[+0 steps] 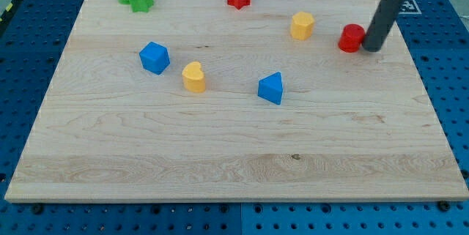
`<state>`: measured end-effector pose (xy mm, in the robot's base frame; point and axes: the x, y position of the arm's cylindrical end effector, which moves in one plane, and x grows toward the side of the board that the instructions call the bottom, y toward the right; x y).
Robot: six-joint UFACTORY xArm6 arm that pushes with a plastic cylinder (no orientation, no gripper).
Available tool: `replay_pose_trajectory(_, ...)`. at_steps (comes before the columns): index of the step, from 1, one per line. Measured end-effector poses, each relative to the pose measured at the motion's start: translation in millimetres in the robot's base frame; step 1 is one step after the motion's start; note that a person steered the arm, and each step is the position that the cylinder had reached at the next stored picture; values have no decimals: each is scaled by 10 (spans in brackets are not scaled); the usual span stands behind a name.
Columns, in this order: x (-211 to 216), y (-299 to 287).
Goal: Slide the hexagon towards the triangle
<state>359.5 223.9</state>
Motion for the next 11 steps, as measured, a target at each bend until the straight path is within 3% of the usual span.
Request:
replay_pose_trajectory(2,-217,-192)
replay_pose_trajectory(4,-794,-419)
replay_pose_trajectory(6,-639,-904)
replay_pose_trajectory(9,223,-831)
replay_pose_trajectory(10,288,-787)
replay_pose_trajectory(11,-45,-745)
